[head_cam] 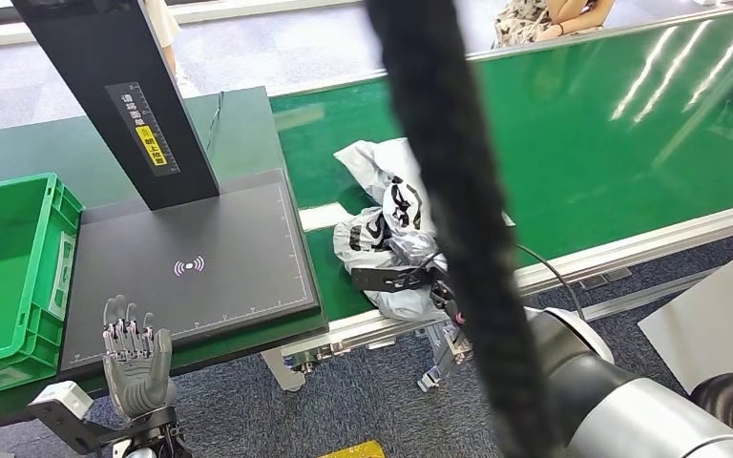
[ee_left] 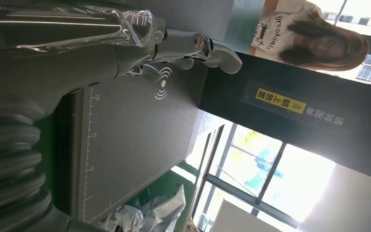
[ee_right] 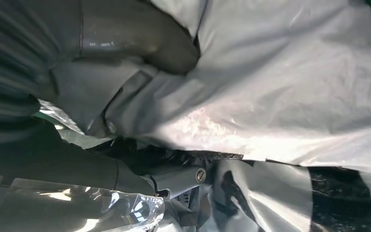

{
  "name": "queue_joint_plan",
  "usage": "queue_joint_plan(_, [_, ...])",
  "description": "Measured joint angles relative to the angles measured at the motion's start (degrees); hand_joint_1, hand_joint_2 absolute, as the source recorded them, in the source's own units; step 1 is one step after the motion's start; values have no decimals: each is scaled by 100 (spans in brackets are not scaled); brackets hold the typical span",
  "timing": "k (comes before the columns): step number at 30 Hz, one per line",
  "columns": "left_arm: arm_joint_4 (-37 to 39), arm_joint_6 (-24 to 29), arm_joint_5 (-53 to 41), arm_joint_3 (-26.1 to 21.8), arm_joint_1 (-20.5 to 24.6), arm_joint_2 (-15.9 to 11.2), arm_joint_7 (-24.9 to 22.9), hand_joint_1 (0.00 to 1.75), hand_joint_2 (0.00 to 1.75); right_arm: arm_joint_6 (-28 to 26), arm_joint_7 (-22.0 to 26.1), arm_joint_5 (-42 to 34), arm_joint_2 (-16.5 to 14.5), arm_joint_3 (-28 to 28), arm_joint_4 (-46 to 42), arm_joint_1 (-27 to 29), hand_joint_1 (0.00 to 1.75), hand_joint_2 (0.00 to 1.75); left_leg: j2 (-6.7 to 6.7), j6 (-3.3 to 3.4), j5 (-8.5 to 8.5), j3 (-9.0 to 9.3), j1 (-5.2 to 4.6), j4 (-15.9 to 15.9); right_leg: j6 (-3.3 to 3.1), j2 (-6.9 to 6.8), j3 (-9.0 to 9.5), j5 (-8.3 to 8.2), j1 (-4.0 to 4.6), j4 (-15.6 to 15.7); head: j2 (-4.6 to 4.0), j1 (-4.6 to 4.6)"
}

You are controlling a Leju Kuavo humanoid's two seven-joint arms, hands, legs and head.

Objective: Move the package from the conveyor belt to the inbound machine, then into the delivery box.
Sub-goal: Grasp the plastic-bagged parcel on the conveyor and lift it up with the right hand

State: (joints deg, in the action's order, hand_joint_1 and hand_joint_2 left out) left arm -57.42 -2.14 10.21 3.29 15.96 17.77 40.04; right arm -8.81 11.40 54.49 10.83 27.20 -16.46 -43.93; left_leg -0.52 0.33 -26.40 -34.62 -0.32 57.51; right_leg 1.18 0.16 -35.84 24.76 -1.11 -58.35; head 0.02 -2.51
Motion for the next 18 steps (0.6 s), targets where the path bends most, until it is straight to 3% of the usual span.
queue_joint_plan(18, [-36,-20,-22,-20,-8,0,0,0,175,-171,203,-213,3,-112,-4,1,175,175,1,0,-1,-3,0,0,3,1,0,2,0,0,0,0])
